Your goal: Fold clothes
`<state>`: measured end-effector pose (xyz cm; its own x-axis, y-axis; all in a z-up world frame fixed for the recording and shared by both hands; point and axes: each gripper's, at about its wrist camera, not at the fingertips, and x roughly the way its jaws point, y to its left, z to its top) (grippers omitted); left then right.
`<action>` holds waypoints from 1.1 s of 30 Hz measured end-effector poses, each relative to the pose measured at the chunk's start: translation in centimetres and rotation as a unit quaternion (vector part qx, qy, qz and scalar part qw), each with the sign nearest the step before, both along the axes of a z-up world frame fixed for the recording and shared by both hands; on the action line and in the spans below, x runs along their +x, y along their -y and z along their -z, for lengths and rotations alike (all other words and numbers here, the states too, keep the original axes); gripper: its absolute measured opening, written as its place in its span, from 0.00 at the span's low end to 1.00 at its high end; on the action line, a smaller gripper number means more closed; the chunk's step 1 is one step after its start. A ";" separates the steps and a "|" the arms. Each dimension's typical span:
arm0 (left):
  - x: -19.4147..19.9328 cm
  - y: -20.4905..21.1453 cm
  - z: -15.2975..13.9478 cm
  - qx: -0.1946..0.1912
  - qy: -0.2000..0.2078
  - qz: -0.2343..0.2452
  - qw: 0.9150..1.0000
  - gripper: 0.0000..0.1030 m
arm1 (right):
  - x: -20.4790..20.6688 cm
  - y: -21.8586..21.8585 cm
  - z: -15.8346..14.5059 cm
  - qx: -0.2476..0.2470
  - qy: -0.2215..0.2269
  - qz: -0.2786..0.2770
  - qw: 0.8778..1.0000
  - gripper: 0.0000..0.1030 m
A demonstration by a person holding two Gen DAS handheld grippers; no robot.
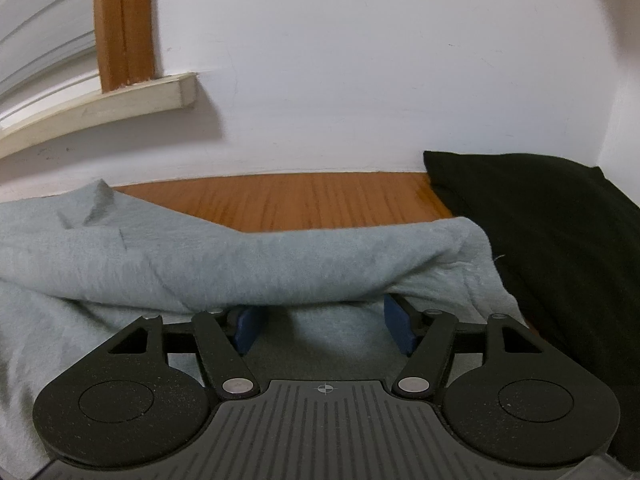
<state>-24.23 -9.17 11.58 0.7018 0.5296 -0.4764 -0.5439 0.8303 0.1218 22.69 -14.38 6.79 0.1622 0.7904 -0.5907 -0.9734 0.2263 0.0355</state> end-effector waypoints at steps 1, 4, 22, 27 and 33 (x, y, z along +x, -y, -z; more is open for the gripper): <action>-0.2 0.6 -0.5 0.001 0.002 0.008 1.000 0.01 | 0.2 0.1 0.0 0.004 -0.004 0.004 1.000 0.61; -1.1 2.3 -1.5 -0.002 0.010 0.027 1.000 0.01 | 1.3 1.3 -0.7 0.027 -0.032 0.015 0.999 0.51; -0.1 1.5 -1.4 -0.049 0.008 0.046 0.998 0.03 | 3.9 5.3 -1.8 0.062 -0.089 0.036 0.993 0.38; 1.4 -0.2 -1.6 -0.040 0.006 0.037 0.998 0.03 | 4.8 5.1 -1.9 0.075 -0.108 0.060 0.990 0.39; 5.3 -3.9 -0.3 -0.058 -0.007 0.033 0.998 0.03 | 4.9 3.5 -0.9 0.059 -0.119 0.063 0.989 0.38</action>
